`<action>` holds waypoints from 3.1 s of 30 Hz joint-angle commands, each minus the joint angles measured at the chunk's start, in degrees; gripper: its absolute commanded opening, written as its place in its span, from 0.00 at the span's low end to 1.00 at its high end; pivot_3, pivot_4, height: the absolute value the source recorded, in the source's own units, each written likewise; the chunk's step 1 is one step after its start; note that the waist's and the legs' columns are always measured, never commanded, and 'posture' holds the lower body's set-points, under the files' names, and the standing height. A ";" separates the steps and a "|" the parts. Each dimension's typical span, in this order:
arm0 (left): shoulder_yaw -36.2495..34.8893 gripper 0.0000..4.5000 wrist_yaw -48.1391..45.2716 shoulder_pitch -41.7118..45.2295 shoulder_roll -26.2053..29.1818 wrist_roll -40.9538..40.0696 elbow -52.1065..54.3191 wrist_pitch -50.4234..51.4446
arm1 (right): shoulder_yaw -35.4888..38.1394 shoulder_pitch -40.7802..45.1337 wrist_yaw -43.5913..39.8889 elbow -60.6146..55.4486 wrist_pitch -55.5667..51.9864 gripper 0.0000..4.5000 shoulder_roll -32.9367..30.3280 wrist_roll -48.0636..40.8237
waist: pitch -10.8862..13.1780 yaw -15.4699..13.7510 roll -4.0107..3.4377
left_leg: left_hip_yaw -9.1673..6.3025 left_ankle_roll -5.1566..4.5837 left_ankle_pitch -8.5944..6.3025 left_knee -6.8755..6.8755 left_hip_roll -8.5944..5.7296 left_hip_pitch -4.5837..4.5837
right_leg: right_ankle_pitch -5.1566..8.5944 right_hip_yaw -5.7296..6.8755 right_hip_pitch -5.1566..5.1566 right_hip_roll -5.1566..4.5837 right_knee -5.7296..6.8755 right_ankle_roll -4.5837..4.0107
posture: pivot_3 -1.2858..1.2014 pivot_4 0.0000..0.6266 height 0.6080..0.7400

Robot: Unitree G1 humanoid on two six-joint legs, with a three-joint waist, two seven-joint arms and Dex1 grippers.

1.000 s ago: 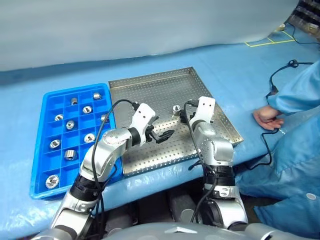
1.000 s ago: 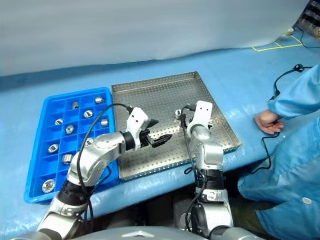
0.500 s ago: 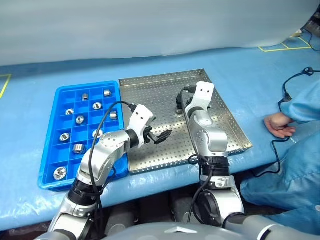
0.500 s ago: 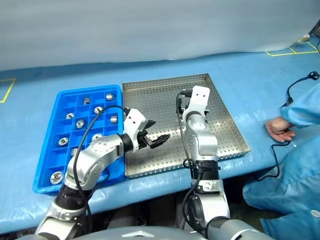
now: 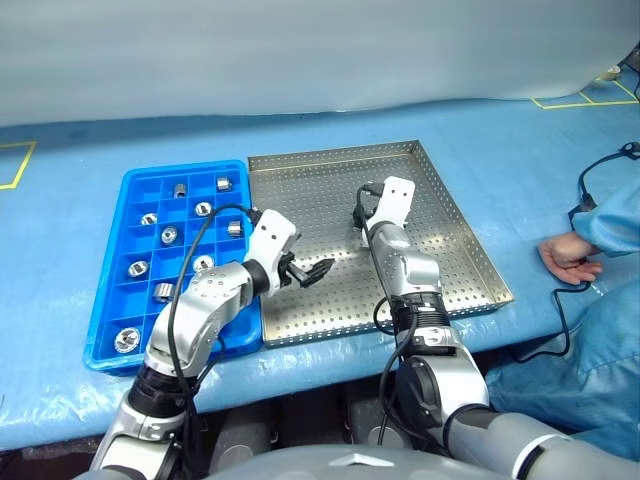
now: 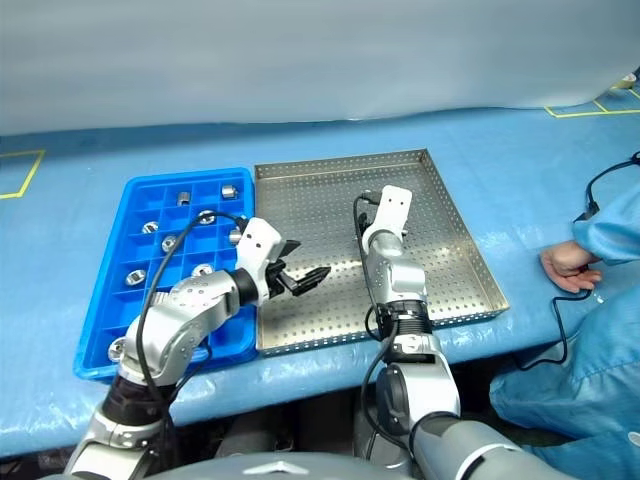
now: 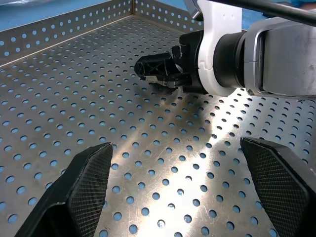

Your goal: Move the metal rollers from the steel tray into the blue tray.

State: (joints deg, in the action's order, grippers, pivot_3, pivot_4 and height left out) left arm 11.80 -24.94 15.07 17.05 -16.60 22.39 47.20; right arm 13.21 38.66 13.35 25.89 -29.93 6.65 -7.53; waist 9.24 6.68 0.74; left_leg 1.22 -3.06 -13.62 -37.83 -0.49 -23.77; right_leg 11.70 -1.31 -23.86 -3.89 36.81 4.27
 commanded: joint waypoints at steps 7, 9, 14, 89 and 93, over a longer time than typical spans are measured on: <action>-3.76 1.00 1.90 -2.05 0.97 -1.08 5.34 0.82 | -2.64 -4.74 -1.90 -14.23 -10.19 0.38 2.46 -3.87 | 0.00 -0.79 0.00 | -0.03 0.00 0.00 0.02 0.01 -0.01 | 0.02 0.08 -0.01 -0.04 0.00 -0.04 | 0.49 0.24 1.00; -5.72 1.00 2.98 -3.21 1.41 -1.25 7.67 1.37 | -4.15 -5.18 -5.03 -18.52 -12.75 0.38 2.15 -5.80 | 0.01 -1.06 -0.03 | -0.03 0.00 0.00 0.02 0.01 -0.02 | 0.04 0.11 -0.03 -0.05 0.01 -0.07 | 0.50 0.24 1.00; -11.36 1.00 5.40 -6.72 3.34 -1.52 13.60 4.39 | -8.80 -3.68 -11.22 -26.26 -17.52 0.38 2.17 -9.12 | 0.04 -2.38 -0.07 | -0.06 0.03 0.02 0.08 0.03 -0.01 | 0.08 0.23 -0.07 -0.07 0.02 -0.14 | 0.53 0.24 1.00; -10.61 1.00 -1.92 -9.02 7.00 -6.71 11.61 -0.85 | -22.51 -24.18 -15.33 -55.28 -33.23 0.89 -21.05 0.31 | 0.17 -5.93 0.16 | -1.46 0.98 0.45 0.60 0.07 -0.08 | 0.75 1.40 0.18 0.17 -0.01 -1.26 | 0.48 0.24 1.00; -9.59 1.00 -2.14 -8.17 6.65 -7.02 10.97 -1.05 | -20.53 -25.51 -14.40 -55.33 -34.46 0.89 -18.98 0.69 | 0.17 -4.95 0.16 | -1.43 0.97 0.45 0.59 0.07 -0.07 | 0.67 1.36 0.18 0.19 0.00 -1.11 | 0.48 0.24 1.00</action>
State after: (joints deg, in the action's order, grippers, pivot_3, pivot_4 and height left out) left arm 1.99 -26.49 5.99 23.79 -23.00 33.09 47.42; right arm -8.48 13.41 -1.53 -27.70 -64.09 -13.02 -7.08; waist 9.41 1.73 0.90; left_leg -0.21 -2.08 -13.17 -37.24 -0.42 -23.83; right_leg 12.37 0.04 -23.68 -3.69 36.81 3.16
